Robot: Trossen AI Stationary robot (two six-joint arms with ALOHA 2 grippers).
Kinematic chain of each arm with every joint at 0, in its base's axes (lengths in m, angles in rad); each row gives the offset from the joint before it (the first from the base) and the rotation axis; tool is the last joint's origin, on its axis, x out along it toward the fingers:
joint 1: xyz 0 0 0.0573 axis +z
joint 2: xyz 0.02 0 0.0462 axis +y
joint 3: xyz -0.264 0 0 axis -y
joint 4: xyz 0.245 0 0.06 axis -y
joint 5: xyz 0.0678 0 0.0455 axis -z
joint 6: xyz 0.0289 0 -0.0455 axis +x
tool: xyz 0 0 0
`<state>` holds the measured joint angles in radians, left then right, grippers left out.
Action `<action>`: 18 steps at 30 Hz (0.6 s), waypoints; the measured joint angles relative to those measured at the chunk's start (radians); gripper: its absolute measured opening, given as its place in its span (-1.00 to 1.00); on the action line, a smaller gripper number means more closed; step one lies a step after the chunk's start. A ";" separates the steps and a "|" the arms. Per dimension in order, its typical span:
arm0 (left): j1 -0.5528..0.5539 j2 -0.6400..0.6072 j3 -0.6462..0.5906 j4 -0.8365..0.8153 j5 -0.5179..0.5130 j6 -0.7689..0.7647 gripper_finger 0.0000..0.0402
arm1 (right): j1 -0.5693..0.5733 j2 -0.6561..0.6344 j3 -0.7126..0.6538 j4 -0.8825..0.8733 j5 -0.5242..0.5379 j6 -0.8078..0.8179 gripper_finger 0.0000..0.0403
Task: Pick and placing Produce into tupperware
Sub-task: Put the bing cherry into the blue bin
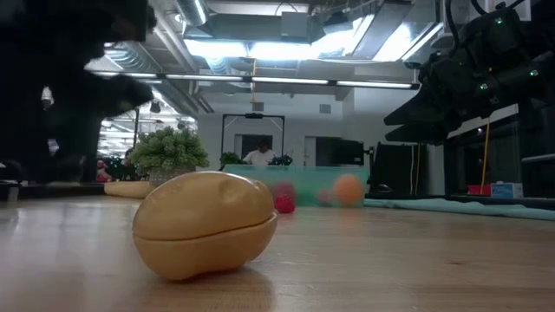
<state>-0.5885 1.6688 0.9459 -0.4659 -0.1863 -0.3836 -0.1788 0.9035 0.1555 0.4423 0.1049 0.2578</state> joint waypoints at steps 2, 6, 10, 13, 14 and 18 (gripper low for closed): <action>0.014 -0.045 0.000 -0.038 -0.011 0.003 -0.48 | 0.000 0.000 0.000 0.000 0.000 0.003 0.59; 0.037 -0.150 0.002 -0.099 -0.044 0.049 -0.46 | 0.000 0.000 0.000 0.000 0.000 0.003 0.59; 0.061 -0.255 0.002 -0.148 -0.082 0.106 -0.48 | 0.000 0.000 0.000 0.000 0.000 0.003 0.59; 0.083 -0.336 -0.014 -0.146 -0.108 0.149 -0.48 | 0.000 0.000 0.000 0.000 0.000 0.004 0.59; 0.090 -0.367 -0.030 -0.141 -0.117 0.158 -0.48 | 0.000 0.000 0.000 0.000 0.000 0.004 0.59; 0.132 -0.484 -0.117 -0.102 -0.120 0.185 -0.48 | 0.000 0.000 0.000 0.000 -0.001 0.006 0.59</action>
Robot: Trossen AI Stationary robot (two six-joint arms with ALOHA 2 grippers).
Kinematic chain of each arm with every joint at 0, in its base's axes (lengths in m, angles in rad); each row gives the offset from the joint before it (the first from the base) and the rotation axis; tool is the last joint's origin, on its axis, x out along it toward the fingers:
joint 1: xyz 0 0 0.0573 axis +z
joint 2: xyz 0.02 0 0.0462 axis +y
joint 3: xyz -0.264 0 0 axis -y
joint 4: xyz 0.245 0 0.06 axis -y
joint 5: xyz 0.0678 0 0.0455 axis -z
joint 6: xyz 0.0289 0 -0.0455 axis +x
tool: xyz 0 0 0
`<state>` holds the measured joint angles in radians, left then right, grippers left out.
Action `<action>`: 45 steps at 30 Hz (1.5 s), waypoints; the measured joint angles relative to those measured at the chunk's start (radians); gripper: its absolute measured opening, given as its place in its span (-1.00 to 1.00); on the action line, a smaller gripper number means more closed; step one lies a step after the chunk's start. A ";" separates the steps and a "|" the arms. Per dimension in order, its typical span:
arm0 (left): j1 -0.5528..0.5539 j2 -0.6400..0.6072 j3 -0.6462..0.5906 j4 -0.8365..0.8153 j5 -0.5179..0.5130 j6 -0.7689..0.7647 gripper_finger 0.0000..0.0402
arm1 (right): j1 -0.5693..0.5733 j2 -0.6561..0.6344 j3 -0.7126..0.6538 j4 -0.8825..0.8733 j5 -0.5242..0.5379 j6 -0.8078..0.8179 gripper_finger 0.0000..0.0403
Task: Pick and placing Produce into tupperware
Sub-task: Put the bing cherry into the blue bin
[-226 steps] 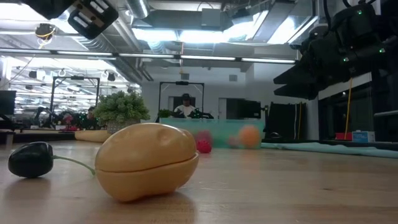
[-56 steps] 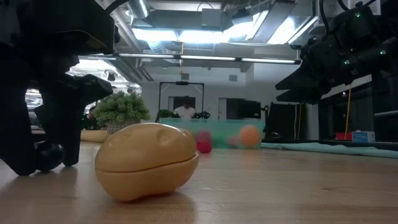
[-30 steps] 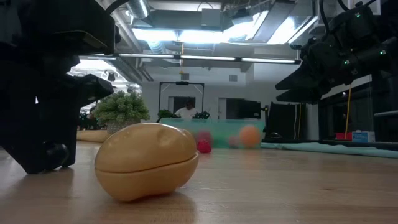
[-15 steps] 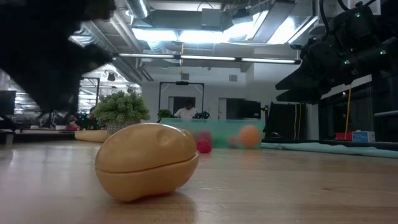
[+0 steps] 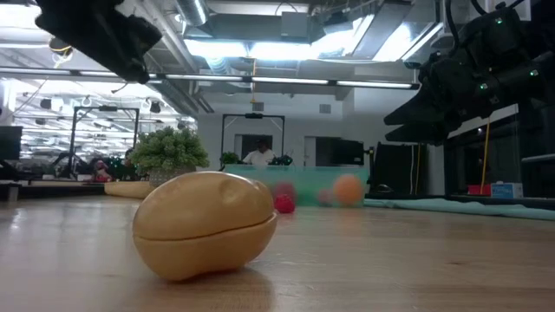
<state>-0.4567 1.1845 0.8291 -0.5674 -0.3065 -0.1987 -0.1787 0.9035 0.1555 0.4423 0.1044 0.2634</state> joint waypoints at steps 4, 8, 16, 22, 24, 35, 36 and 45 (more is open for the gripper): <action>0.050 -0.127 -0.126 0.139 0.004 0.047 -0.48 | 0.000 0.000 0.000 0.000 0.000 0.002 0.59; 0.098 -0.239 -0.263 0.343 0.078 0.110 -0.48 | 0.000 0.000 0.000 0.001 0.000 0.010 0.59; 0.182 -0.350 -0.469 0.611 0.184 0.158 -0.48 | 0.000 0.000 0.000 0.001 0.000 0.018 0.59; 0.239 -0.356 -0.582 0.805 0.246 0.207 -0.48 | 0.000 0.000 0.000 0.001 0.000 0.020 0.59; 0.265 -0.356 -0.609 0.873 0.279 0.225 -0.48 | 0.000 0.000 0.000 0.001 0.000 0.020 0.59; 0.389 -0.356 -0.623 0.978 0.328 0.234 -0.48 | 0.000 0.000 0.000 0.001 0.000 0.017 0.59; 0.401 -0.356 -0.623 0.989 0.316 0.235 -0.48 | 0.000 0.000 0.000 0.001 0.000 0.016 0.59; 0.511 -0.356 -0.623 1.052 0.219 0.211 -0.48 | 0.000 0.000 0.000 0.001 0.000 0.015 0.59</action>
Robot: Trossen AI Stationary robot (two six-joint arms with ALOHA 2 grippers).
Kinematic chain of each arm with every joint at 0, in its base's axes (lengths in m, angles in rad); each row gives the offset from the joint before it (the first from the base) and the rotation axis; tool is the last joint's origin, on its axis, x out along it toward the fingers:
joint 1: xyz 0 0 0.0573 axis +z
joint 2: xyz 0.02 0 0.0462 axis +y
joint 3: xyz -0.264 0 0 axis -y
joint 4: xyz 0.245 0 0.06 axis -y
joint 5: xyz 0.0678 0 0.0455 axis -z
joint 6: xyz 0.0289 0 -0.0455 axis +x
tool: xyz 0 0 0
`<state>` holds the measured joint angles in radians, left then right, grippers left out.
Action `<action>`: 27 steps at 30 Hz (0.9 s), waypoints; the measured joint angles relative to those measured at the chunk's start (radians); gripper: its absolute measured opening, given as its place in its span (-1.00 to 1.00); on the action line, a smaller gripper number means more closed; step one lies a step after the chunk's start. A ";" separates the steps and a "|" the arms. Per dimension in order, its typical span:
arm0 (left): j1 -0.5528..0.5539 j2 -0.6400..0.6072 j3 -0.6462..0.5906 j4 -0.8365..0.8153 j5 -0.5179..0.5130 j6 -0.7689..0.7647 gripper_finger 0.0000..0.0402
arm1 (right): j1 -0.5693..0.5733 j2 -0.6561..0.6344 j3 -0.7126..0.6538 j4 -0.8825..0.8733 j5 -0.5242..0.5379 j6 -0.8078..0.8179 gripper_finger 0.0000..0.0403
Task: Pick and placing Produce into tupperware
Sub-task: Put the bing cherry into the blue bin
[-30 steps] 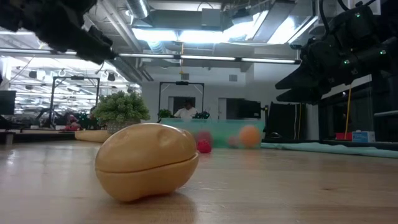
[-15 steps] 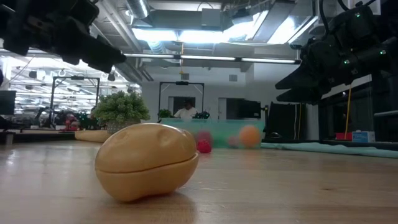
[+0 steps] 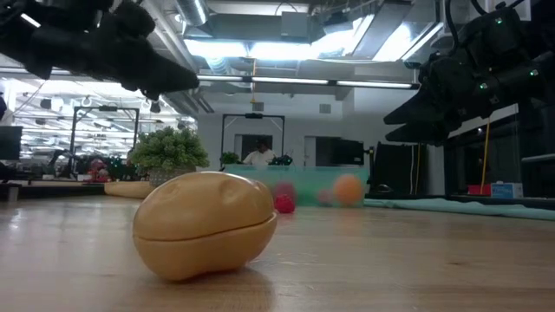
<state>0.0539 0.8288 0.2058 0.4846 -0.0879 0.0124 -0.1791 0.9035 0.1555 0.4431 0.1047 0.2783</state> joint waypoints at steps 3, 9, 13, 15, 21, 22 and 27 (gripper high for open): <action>0.024 0.000 0.000 0.004 -0.049 -0.020 -0.48 | 0.000 0.000 0.000 0.000 0.000 0.000 0.59; 0.046 0.000 0.000 0.004 -0.065 -0.056 -0.48 | 0.000 0.000 0.000 0.000 0.000 -0.001 0.59; 0.046 0.000 0.000 0.004 -0.064 -0.057 -0.48 | 0.000 0.000 0.000 0.000 0.000 -0.003 0.59; 0.046 0.000 0.000 0.004 -0.064 -0.058 -0.48 | 0.000 0.000 0.000 0.000 0.000 -0.003 0.59; 0.046 0.023 0.000 0.030 -0.064 -0.058 -0.48 | 0.000 0.000 0.000 0.000 0.000 -0.014 0.59; 0.046 0.037 0.000 0.053 -0.064 -0.057 -0.48 | 0.000 0.000 0.000 0.000 0.000 -0.020 0.59; 0.055 0.136 0.000 0.220 -0.060 -0.026 -0.48 | 0.000 0.000 0.000 0.000 0.000 -0.025 0.59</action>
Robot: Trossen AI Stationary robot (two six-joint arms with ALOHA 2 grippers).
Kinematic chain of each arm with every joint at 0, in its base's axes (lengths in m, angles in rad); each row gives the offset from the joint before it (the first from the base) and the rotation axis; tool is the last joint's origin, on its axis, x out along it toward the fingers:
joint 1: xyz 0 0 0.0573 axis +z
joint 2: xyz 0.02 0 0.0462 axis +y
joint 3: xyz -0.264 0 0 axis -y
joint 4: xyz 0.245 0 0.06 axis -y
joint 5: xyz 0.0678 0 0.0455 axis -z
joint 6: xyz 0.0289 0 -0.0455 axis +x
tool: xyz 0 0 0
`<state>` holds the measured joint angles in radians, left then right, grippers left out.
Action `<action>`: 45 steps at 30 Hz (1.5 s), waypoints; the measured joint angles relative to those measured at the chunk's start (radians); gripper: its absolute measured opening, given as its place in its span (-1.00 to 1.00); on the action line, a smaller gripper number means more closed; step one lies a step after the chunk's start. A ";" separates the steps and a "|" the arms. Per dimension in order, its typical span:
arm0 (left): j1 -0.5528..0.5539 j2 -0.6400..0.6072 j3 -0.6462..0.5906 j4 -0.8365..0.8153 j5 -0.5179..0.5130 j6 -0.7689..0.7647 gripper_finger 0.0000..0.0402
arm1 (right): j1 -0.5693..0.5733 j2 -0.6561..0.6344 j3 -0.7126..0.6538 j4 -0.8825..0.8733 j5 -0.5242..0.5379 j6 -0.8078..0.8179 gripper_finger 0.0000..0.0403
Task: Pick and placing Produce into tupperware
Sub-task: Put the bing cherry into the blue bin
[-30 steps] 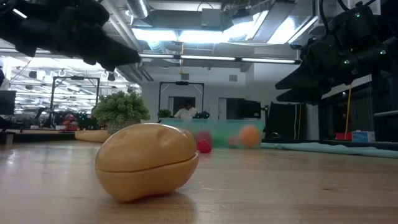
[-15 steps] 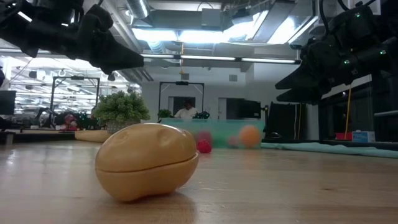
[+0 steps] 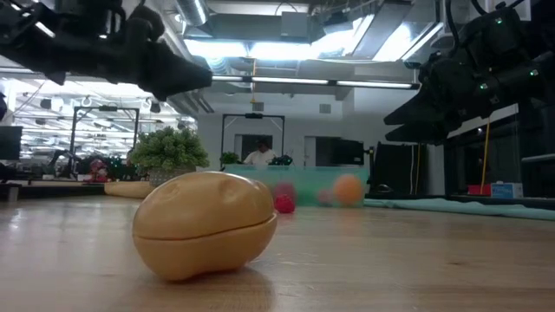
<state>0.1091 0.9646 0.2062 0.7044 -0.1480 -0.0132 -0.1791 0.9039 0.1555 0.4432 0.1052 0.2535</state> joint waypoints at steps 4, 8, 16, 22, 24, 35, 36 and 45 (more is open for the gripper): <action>0.048 0.105 0.024 0.088 0.049 0.000 -0.48 | 0.000 0.000 0.000 0.000 0.000 0.000 0.59; 0.100 0.218 0.073 0.125 0.102 -0.004 -0.47 | 0.000 0.000 0.000 0.000 0.000 0.000 0.59; 0.183 0.397 0.204 0.198 0.210 -0.004 -0.48 | 0.000 0.000 0.000 0.000 0.000 0.002 0.59; 0.227 0.512 0.329 0.201 0.264 -0.003 -0.48 | 0.000 0.000 0.000 0.000 0.000 0.003 0.59; 0.241 0.554 0.369 0.201 0.307 -0.003 -0.48 | 0.000 0.000 0.000 0.000 0.000 0.003 0.59; 0.292 0.688 0.518 0.126 0.376 -0.003 -0.48 | 0.000 0.000 0.000 -0.001 0.000 0.001 0.59; 0.296 0.688 0.535 0.082 0.376 -0.002 -0.48 | 0.000 0.000 0.000 -0.001 0.000 0.001 0.59; 0.328 0.688 0.697 -0.428 0.375 0.049 -0.48 | 0.000 0.000 0.000 -0.004 0.000 0.000 0.59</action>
<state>0.4370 1.6527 0.9030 0.2762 0.2269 0.0356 -0.1787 0.9039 0.1555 0.4389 0.1051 0.2535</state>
